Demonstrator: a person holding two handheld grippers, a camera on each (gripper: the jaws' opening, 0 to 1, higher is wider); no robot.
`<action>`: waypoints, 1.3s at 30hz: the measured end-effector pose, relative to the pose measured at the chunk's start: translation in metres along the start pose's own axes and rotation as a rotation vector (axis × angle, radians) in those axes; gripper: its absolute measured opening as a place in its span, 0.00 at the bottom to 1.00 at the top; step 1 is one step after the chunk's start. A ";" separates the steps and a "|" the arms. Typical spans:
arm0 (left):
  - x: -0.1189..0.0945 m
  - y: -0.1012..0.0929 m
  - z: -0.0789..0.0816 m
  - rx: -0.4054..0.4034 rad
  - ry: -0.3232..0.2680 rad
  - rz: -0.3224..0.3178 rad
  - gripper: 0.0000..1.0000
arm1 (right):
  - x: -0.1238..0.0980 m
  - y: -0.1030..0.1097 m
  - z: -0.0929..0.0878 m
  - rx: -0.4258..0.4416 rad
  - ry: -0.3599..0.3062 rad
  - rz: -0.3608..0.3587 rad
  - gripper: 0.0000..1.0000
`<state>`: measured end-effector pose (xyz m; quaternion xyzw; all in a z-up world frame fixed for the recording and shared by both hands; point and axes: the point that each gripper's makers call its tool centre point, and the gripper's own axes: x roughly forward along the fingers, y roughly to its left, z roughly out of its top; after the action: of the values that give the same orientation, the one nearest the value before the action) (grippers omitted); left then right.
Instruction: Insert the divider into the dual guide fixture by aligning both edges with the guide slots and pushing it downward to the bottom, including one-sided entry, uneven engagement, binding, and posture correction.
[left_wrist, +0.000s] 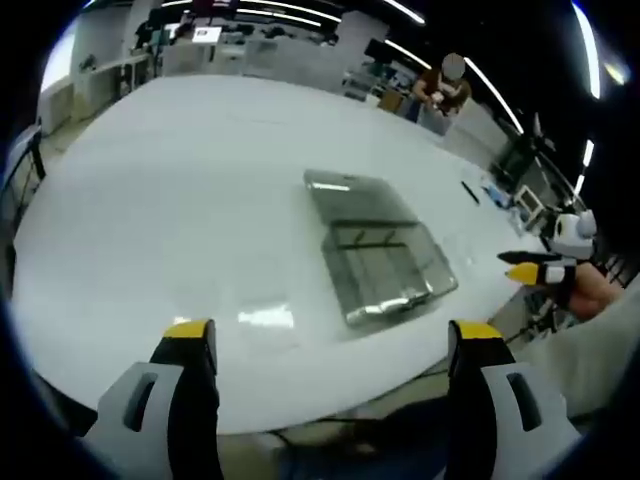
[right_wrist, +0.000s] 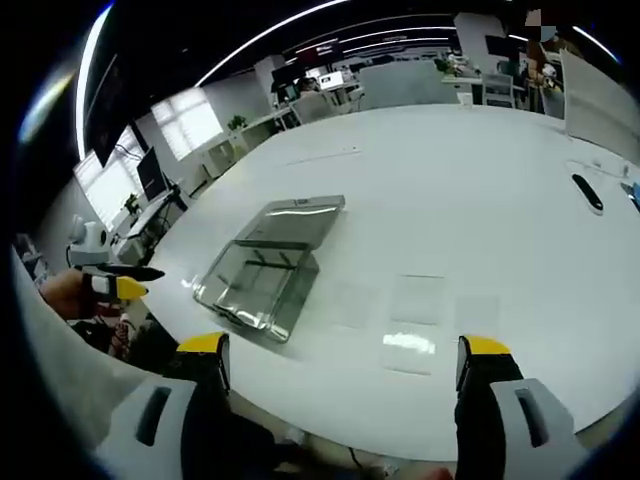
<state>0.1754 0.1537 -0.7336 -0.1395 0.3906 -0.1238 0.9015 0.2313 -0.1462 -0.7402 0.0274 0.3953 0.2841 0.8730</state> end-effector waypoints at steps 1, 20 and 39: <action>0.000 0.000 0.001 0.002 -0.002 -0.001 0.94 | 0.000 -0.001 0.001 0.001 -0.001 0.000 0.93; -0.005 0.002 0.000 -0.010 -0.011 0.005 0.93 | 0.000 0.003 -0.001 -0.007 0.005 0.008 0.92; -0.005 -0.002 0.000 -0.010 -0.011 -0.002 0.93 | -0.001 0.003 -0.001 0.000 -0.005 0.011 0.92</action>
<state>0.1723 0.1535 -0.7298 -0.1450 0.3861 -0.1220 0.9028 0.2284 -0.1440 -0.7395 0.0303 0.3929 0.2888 0.8725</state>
